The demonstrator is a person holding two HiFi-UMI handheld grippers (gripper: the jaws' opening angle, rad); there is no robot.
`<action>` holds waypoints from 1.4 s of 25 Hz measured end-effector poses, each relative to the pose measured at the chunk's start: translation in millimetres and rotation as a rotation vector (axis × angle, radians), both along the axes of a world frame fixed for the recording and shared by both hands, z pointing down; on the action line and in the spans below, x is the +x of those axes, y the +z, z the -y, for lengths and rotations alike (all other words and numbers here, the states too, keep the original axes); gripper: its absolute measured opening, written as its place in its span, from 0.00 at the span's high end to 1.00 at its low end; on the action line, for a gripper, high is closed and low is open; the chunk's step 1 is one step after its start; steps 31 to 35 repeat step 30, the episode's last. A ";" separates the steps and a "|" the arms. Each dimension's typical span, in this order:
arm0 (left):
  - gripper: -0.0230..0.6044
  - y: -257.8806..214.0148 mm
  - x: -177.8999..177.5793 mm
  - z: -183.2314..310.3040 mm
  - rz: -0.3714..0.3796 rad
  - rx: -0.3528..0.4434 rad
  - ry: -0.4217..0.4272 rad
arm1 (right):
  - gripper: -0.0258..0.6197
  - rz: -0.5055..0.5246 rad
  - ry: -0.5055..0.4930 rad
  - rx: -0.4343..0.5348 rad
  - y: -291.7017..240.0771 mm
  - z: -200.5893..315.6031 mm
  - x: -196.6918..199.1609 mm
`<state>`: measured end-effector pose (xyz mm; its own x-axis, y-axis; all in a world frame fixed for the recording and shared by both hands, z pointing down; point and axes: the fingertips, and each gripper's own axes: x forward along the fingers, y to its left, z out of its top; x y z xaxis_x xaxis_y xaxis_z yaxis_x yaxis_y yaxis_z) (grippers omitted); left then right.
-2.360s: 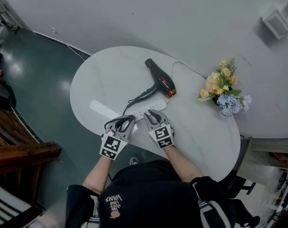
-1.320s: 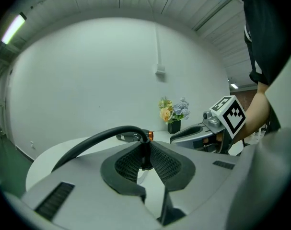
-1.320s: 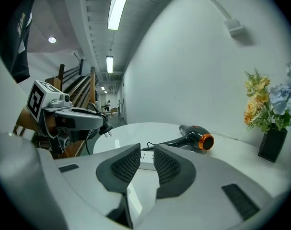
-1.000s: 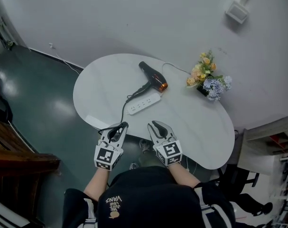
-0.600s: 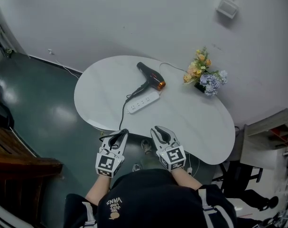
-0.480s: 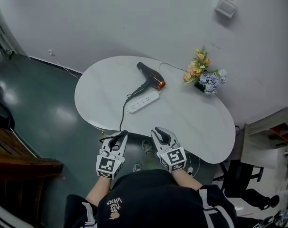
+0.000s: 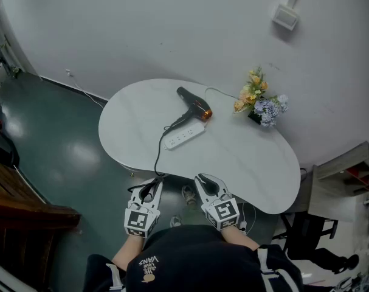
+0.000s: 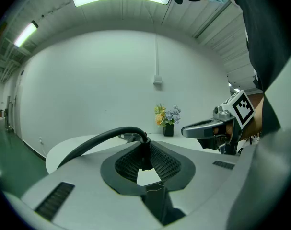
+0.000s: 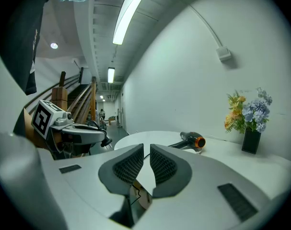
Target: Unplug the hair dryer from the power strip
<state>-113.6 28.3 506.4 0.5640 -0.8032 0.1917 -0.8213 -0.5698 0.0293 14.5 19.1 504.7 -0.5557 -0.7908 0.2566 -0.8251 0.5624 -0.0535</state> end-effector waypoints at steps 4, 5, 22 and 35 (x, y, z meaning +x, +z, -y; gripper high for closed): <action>0.86 -1.8 -0.5 -9.7 -0.003 0.001 -0.007 | 0.88 -0.007 0.014 0.014 -2.9 -6.1 6.3; 0.86 -2.2 -1.2 -12.6 -0.003 0.001 -0.010 | 0.88 -0.005 0.014 0.016 -3.6 -7.9 6.9; 0.86 -1.9 -0.5 -26.7 -0.017 0.005 -0.050 | 0.89 0.037 0.008 0.026 -8.0 -14.6 8.4; 0.86 4.2 0.2 -28.9 -0.013 -0.004 -0.056 | 0.89 0.038 0.001 0.020 -3.7 -14.7 8.3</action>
